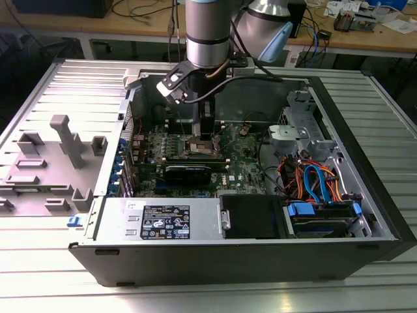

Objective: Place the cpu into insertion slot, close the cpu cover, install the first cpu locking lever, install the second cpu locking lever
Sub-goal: 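Place the cpu into insertion slot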

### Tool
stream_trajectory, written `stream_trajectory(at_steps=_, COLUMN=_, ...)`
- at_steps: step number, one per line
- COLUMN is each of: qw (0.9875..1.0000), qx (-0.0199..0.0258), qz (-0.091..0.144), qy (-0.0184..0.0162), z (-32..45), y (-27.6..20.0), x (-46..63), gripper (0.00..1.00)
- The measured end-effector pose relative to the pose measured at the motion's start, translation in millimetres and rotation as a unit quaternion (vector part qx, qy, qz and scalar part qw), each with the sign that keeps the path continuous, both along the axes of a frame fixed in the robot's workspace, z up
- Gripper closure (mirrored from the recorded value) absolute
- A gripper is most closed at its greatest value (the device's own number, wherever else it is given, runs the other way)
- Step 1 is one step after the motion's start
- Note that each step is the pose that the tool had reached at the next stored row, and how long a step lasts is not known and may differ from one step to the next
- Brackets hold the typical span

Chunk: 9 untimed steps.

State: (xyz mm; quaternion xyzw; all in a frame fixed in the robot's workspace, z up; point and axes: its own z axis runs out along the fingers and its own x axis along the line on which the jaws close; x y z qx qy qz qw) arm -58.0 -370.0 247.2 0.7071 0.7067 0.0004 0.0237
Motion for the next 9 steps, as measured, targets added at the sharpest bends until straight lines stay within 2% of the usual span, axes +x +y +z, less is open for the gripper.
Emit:
stream_trajectory(at_steps=8, qw=1.0000, qx=0.0000, qz=0.000, qy=-0.0001, z=-17.8, y=0.0, x=-0.2, gripper=0.45)
stream_trajectory(at_steps=9, qw=1.0000, qx=-0.0001, qz=0.000, qy=0.0000, z=-17.8, y=-0.1, x=-0.2, gripper=0.45)
